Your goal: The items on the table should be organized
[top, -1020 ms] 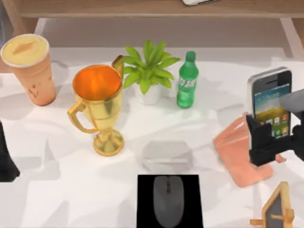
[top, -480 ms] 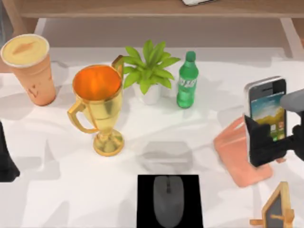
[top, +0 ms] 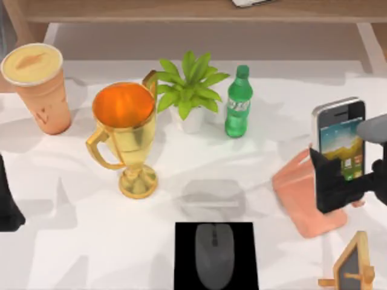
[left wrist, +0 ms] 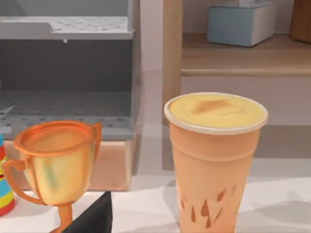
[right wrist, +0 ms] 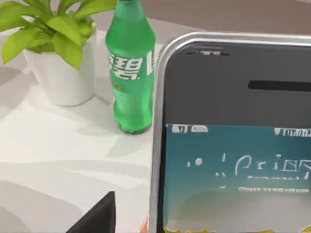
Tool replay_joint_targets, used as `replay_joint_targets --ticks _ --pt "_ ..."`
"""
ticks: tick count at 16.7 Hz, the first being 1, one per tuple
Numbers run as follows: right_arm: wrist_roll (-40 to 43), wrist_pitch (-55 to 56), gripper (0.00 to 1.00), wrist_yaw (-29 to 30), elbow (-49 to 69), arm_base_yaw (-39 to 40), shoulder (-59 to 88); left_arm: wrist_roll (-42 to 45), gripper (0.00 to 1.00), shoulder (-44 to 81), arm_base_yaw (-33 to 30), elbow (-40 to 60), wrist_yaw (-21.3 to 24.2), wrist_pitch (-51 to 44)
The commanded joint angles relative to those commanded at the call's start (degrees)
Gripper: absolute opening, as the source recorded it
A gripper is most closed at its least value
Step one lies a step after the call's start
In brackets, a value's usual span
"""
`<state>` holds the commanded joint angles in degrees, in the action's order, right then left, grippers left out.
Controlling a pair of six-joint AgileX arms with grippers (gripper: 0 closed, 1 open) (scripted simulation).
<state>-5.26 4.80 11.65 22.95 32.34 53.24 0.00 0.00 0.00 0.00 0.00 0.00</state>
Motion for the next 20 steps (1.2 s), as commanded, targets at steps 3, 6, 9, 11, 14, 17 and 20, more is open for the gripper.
replay_joint_targets --ticks 3,6,9,11,14,17,20 --pt "-0.95 -2.52 1.0 2.04 -0.76 2.29 -3.32 0.0 1.0 0.0 0.0 0.0 0.0 0.0" --pt "-1.79 -5.22 1.0 4.11 -1.73 4.6 -6.82 0.0 1.0 0.0 0.0 0.0 0.0 0.0" --pt "-2.6 -6.86 1.0 5.51 -2.32 6.19 -8.59 0.0 1.0 0.0 0.0 0.0 0.0 0.0" --pt "-2.51 -6.71 1.0 5.37 -2.05 5.96 -8.34 0.0 1.0 0.0 0.0 0.0 0.0 0.0" --pt "-2.33 -6.62 1.0 4.67 -2.97 4.14 -10.32 0.0 1.0 0.0 0.0 0.0 0.0 0.0" --pt "-1.26 -6.25 1.0 2.3 -5.85 -1.39 -16.8 0.0 1.0 0.0 0.0 0.0 0.0 0.0" --pt "0.53 -5.75 1.0 -1.25 -10.09 -9.21 -26.15 0.0 1.0 0.0 0.0 0.0 0.0 0.0"
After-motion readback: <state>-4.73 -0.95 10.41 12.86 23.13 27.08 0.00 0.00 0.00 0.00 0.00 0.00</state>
